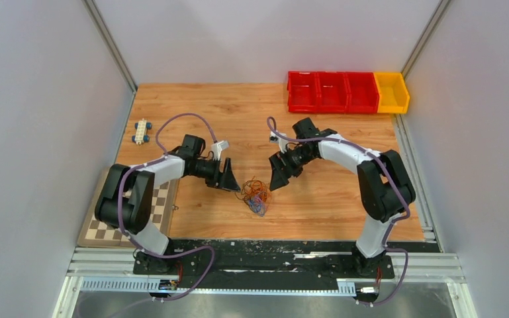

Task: Untangle the cables

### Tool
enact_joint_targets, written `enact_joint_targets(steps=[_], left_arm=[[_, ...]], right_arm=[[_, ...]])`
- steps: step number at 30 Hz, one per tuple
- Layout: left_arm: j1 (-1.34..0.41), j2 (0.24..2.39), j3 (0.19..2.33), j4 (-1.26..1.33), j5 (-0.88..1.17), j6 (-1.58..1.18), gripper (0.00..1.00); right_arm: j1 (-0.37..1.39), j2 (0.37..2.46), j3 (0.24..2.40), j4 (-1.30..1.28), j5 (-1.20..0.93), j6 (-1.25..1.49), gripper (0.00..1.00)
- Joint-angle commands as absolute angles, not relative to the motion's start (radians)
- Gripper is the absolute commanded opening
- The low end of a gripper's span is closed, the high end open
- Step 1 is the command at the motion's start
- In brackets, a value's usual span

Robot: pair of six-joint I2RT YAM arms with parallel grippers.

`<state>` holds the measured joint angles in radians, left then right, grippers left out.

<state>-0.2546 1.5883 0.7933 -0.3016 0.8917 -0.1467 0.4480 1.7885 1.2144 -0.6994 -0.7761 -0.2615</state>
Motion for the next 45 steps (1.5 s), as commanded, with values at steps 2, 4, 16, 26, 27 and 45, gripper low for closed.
enact_joint_targets(steps=[2, 4, 16, 26, 27, 45], left_arm=[[-0.323, 1.678, 0.795, -0.139, 0.951, -0.236, 0.82], [-0.340, 1.714, 0.791, -0.076, 0.970, -0.284, 0.83], [-0.428, 1.778, 0.875, -0.057, 0.902, -0.269, 0.26], [-0.181, 1.374, 0.850, -0.364, 0.796, -0.110, 0.00], [-0.134, 1.340, 0.856, -0.384, 0.793, -0.087, 0.00], [0.357, 1.329, 1.161, -0.547, 0.591, 0.078, 0.00]], right_arm=[[0.524, 1.850, 1.170, -0.566, -0.836, -0.183, 0.91], [0.551, 1.876, 1.163, -0.544, -0.841, -0.179, 0.88], [0.543, 1.907, 1.173, -0.513, -0.829, -0.161, 0.27], [0.212, 1.627, 1.094, -0.688, -0.724, -0.318, 0.00], [0.170, 1.607, 1.100, -0.711, -0.715, -0.342, 0.00], [-0.226, 1.622, 1.205, -0.895, -0.594, -0.591, 0.00]])
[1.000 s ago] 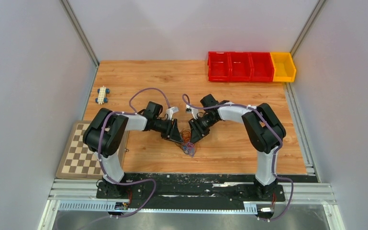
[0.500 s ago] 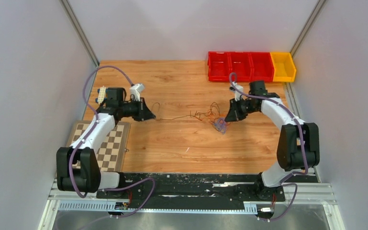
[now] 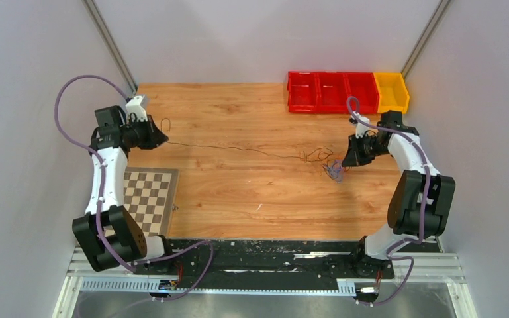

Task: Untangle the cables

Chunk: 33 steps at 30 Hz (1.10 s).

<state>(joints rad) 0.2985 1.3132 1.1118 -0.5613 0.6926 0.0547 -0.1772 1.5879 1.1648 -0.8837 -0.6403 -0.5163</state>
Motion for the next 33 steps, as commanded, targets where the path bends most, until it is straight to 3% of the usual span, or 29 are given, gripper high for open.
enact_joint_targets(steps=[1, 9, 20, 27, 29, 33], left_arm=[[0.385, 1.334, 1.165, -0.536, 0.575, 0.065, 0.00], [0.501, 1.406, 1.254, -0.533, 0.594, 0.081, 0.00], [0.332, 1.397, 1.203, -0.540, 0.600, 0.151, 0.00], [0.326, 1.466, 1.291, -0.604, 0.495, 0.242, 0.00], [0.325, 1.522, 1.333, -0.681, 0.551, 0.304, 0.09], [0.249, 1.553, 1.338, -0.752, 0.635, 0.394, 0.46]], right_arm=[[-0.243, 1.634, 1.205, -0.895, -0.582, -0.600, 0.00], [-0.337, 1.709, 1.252, -0.901, -0.597, -0.587, 0.00], [-0.203, 1.688, 1.353, -0.924, -0.720, -0.482, 0.00], [-0.162, 1.654, 1.428, -0.922, -0.712, -0.463, 0.00], [-0.159, 1.647, 1.429, -0.927, -0.743, -0.476, 0.00], [-0.101, 1.636, 1.416, -0.960, -0.815, -0.511, 0.00]])
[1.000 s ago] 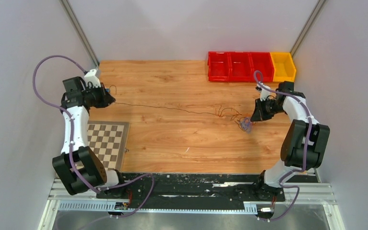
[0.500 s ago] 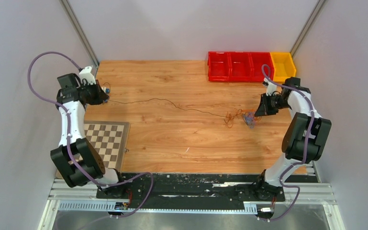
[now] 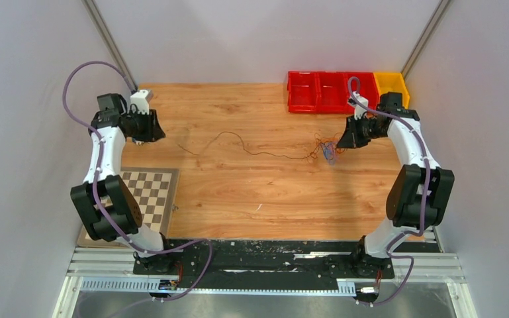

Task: Untangle the cables

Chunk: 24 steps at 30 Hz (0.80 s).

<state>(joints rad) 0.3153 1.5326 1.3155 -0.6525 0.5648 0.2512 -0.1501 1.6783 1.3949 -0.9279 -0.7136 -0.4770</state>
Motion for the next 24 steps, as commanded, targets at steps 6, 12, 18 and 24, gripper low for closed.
enact_joint_targets(steps=[6, 12, 18, 24], left_arm=[[0.057, 1.453, 1.209, -0.591, 0.747, 0.402, 1.00], [-0.177, 1.431, 1.115, -0.282, 0.902, 0.080, 1.00], [-0.431, 1.476, 1.082, 0.088, 0.900, -0.314, 1.00], [-0.556, 1.602, 1.157, 0.243, 0.805, -0.595, 1.00]], right_arm=[[0.046, 1.596, 1.420, -0.996, -0.912, -0.531, 0.00], [0.153, 1.584, 1.481, -1.055, -1.029, -0.528, 0.00], [0.246, 1.604, 1.512, -1.017, -1.027, -0.456, 0.00], [0.313, 1.630, 1.511, -0.910, -0.966, -0.335, 0.01]])
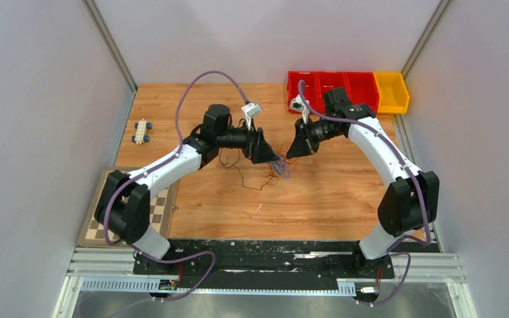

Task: Untangle the cables

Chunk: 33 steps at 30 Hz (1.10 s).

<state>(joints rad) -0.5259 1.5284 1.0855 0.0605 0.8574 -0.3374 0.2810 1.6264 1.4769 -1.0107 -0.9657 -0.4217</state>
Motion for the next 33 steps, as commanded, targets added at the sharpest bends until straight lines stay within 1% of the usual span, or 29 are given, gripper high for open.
enact_joint_targets(steps=[1, 4, 6, 7, 8, 9, 10, 11, 12, 14, 15, 16, 17, 18, 19, 24, 30, 33], left_arm=[[-0.570, 1.633, 1.170, 0.236, 0.796, -0.615, 1.00], [-0.586, 1.686, 1.219, 0.170, 0.782, -0.612, 1.00], [-0.589, 1.699, 1.215, 0.149, 0.789, -0.608, 0.96], [-0.590, 1.696, 1.211, 0.142, 0.794, -0.597, 0.89], [-0.590, 1.694, 1.202, 0.123, 0.808, -0.586, 0.85], [-0.589, 1.685, 1.198, 0.113, 0.815, -0.558, 0.77], [-0.589, 1.677, 1.186, 0.083, 0.822, -0.542, 0.72], [-0.588, 1.660, 1.178, 0.068, 0.823, -0.505, 0.64], [-0.584, 1.649, 1.160, 0.042, 0.827, -0.470, 0.61], [-0.573, 1.620, 1.123, 0.024, 0.834, -0.442, 0.50], [-0.567, 1.608, 1.113, 0.017, 0.841, -0.433, 0.34], [-0.554, 1.607, 1.103, -0.016, 0.850, -0.407, 0.24], [-0.547, 1.607, 1.107, -0.071, 0.851, -0.387, 0.07], [-0.533, 1.607, 1.112, -0.104, 0.852, -0.337, 0.03], [-0.525, 1.605, 1.120, -0.160, 0.848, -0.311, 0.00], [-0.407, 1.532, 1.109, -0.289, 0.828, -0.150, 0.00], [-0.218, 1.454, 1.102, -0.517, 0.809, 0.092, 0.00], [-0.142, 1.433, 1.104, -0.617, 0.799, 0.202, 0.00]], right_arm=[[0.319, 1.634, 1.516, -0.901, -0.970, -0.323, 0.01], [0.321, 1.644, 1.535, -0.892, -0.968, -0.305, 0.01], [0.321, 1.644, 1.536, -0.893, -0.958, -0.306, 0.02], [0.319, 1.642, 1.532, -0.892, -0.953, -0.307, 0.02], [0.318, 1.641, 1.526, -0.892, -0.949, -0.309, 0.02], [0.314, 1.640, 1.518, -0.893, -0.944, -0.309, 0.02], [0.308, 1.640, 1.511, -0.892, -0.937, -0.308, 0.02], [0.299, 1.638, 1.502, -0.893, -0.930, -0.308, 0.02], [0.283, 1.637, 1.494, -0.893, -0.924, -0.308, 0.02], [0.257, 1.628, 1.484, -0.892, -0.918, -0.307, 0.00], [0.245, 1.625, 1.482, -0.892, -0.917, -0.309, 0.00], [0.234, 1.620, 1.479, -0.893, -0.915, -0.311, 0.00], [0.223, 1.613, 1.477, -0.895, -0.916, -0.313, 0.00], [0.214, 1.609, 1.475, -0.899, -0.910, -0.316, 0.00], [0.202, 1.604, 1.473, -0.904, -0.903, -0.323, 0.00], [0.105, 1.553, 1.413, -0.908, -0.764, -0.396, 0.00], [-0.143, 1.529, 1.388, -0.912, -0.642, -0.465, 0.00], [-0.227, 1.525, 1.404, -0.914, -0.599, -0.495, 0.00]])
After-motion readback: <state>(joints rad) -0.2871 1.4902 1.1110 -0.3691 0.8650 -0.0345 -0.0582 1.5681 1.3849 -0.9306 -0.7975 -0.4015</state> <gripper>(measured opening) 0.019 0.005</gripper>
